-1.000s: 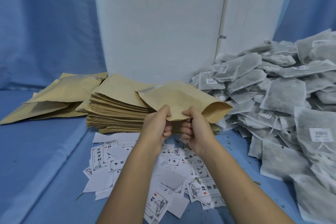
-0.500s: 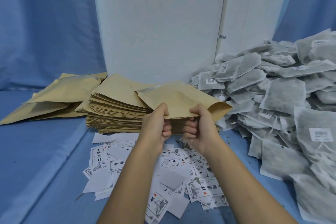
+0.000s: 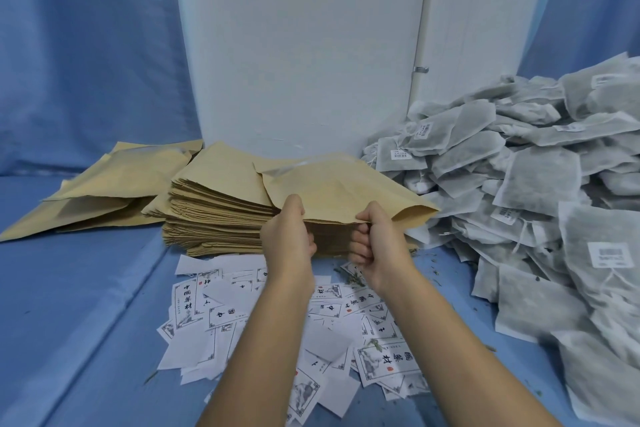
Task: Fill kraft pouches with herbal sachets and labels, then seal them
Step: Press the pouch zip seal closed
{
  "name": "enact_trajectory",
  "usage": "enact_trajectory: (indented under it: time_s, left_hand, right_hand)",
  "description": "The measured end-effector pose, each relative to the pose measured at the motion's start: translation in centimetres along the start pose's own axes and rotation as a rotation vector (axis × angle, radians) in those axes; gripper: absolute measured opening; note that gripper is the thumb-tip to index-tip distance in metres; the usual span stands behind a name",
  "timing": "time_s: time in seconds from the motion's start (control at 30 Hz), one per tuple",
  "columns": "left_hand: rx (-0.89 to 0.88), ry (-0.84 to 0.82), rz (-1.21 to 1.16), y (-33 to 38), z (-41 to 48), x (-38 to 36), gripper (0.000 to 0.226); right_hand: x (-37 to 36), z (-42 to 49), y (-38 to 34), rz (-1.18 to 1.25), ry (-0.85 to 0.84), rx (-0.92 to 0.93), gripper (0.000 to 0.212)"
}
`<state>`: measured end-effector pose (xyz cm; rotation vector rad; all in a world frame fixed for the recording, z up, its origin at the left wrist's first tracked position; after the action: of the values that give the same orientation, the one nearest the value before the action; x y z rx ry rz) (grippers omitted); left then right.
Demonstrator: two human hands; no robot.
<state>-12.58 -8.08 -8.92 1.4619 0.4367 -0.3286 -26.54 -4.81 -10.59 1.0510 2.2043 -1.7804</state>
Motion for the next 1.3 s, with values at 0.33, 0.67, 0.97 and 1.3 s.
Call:
enact_trajectory:
  time_s: [0.33,0.67,0.97,1.3]
  left_hand:
    - [0.031,-0.005,0.162,-0.9,-0.4,-0.1,0.023]
    - [0.099,-0.155,0.105,-1.6,-0.8,-1.9,0.027]
    - [0.128,-0.207,0.166,-2.2,-0.2,-1.7,0.022]
    - [0.122,-0.217,0.179,-2.4,-0.2,-1.7,0.023]
  right_hand:
    - [-2.1,-0.7,1.1,-0.038,-0.073,-0.010,0.043]
    - [-1.5,-0.3,0.7,0.039,-0.079,-0.045,0.037]
    - [-1.9,-0.4,1.6,0.006,-0.106,-0.102,0.035]
    - [-2.0,-0.4,1.7,-0.072,-0.083,-0.081,0.032]
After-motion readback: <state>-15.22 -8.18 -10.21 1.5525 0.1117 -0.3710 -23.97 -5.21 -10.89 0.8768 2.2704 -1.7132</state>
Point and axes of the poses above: each hand's wrist, its own z-axis towards the middle knuckle, its own x-axis out of the back of the hand, y = z × x, the point moved 10 cm from there along z, towards the middle knuckle, and after that the axes turned 11 degrees about -x, right-handed, at the moved point
